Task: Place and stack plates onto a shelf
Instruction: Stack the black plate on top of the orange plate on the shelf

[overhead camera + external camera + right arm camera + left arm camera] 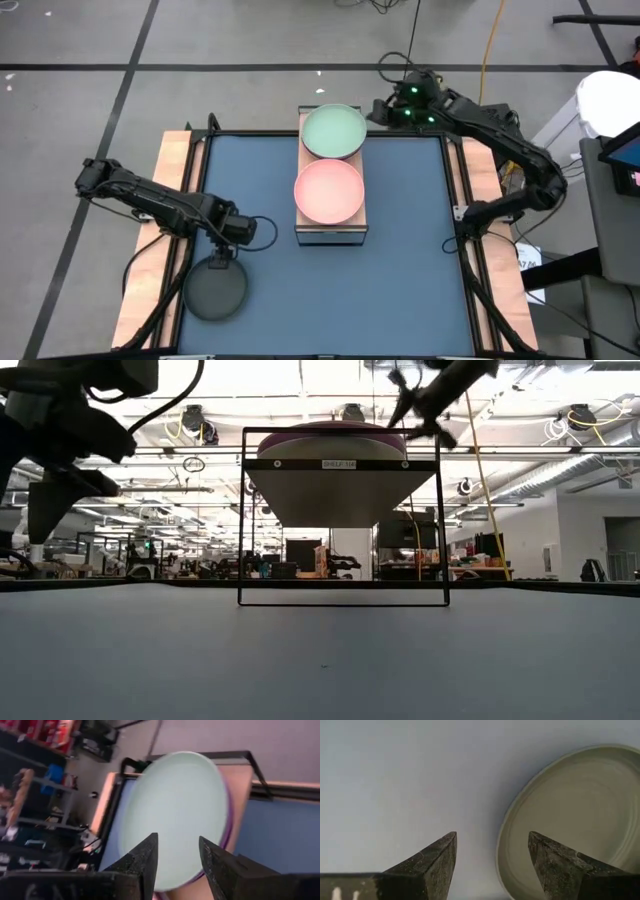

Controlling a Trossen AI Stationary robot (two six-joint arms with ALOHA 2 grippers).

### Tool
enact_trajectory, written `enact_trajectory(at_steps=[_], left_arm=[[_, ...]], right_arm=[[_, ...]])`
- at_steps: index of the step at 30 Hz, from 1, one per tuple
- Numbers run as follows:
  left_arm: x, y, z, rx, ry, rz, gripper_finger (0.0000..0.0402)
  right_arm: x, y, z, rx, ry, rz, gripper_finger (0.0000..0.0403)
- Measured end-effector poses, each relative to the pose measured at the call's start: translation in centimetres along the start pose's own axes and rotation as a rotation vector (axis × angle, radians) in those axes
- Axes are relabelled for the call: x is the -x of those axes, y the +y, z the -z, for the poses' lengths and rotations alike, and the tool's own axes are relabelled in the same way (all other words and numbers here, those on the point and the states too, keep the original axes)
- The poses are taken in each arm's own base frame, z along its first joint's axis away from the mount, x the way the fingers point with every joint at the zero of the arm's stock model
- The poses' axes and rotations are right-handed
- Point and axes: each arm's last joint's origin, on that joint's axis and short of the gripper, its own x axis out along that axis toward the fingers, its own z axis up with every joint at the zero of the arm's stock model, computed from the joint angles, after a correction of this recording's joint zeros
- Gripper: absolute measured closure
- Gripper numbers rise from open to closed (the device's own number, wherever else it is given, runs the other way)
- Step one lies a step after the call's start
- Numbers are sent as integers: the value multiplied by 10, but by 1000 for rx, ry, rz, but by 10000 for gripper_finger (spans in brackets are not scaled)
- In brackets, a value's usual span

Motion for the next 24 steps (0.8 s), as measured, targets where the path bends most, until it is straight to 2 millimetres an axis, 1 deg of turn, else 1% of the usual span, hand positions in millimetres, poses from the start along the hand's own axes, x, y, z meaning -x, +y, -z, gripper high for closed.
enact_trajectory(at_steps=[6,12,18,22,24], left_arm=[[0,0,-2,-128,-25,-8,151],[-7,-2,-1,-156,-28,24,151],[-8,-7,-3,-138,-64,-13,151],[-8,-13,-9,-102,-128,6,151],[-11,-15,-11,-90,-135,-15,151]], right_arm=[[41,26,25,144,-48,-80,276],[68,50,57,252,-58,-151,276],[76,67,84,311,-77,-163,276],[76,73,96,339,-66,-172,276],[77,76,100,350,-53,-186,276]])
